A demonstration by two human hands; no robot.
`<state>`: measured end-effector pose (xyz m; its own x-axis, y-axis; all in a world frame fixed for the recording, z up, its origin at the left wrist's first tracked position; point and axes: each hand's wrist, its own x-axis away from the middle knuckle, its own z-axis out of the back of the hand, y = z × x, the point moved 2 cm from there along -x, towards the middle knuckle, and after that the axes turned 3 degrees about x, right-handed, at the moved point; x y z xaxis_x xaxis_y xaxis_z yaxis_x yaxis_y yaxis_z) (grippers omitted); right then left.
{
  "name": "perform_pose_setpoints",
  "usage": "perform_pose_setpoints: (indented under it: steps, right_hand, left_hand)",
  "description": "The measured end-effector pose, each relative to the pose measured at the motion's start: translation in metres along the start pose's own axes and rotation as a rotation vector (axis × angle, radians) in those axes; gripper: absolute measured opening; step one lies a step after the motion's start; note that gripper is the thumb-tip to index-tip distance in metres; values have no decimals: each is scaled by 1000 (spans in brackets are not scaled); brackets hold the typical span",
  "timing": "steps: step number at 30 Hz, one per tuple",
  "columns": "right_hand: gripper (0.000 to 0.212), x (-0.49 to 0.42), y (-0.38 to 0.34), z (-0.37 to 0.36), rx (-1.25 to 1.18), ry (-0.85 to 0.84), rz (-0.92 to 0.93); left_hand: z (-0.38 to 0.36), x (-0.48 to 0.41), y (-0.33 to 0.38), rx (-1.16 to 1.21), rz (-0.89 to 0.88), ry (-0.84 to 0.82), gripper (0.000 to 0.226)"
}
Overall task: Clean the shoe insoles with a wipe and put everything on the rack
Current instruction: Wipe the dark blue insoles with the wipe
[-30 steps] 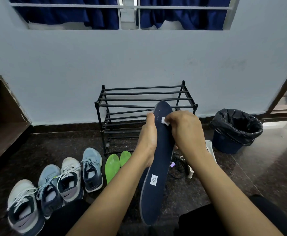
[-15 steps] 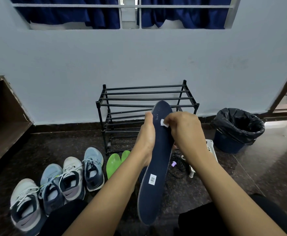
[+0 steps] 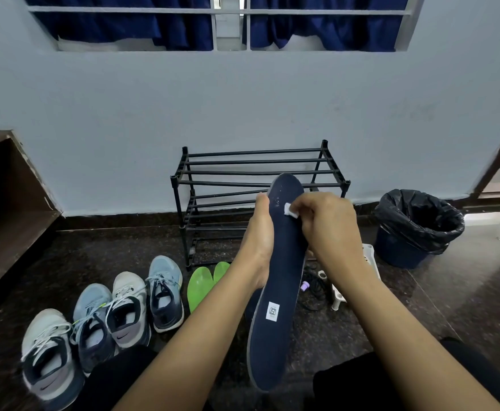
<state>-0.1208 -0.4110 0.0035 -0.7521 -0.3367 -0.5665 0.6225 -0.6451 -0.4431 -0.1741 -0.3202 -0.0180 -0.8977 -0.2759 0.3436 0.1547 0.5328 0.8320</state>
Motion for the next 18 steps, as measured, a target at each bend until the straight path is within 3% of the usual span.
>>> perform_pose_setpoints:
  steps: [5, 11, 18]
  right_hand:
    - [25, -3, 1, 4, -27, 28, -24]
    - [29, 15, -15, 3, 34, -219, 14]
    - [27, 1, -3, 3, 12, 0, -66]
  left_hand:
    - [-4, 3, 1, 67, 43, -17, 58]
    - [5, 0, 4, -52, -46, 15, 59]
    - [-4, 5, -4, 9, 68, -50, 70]
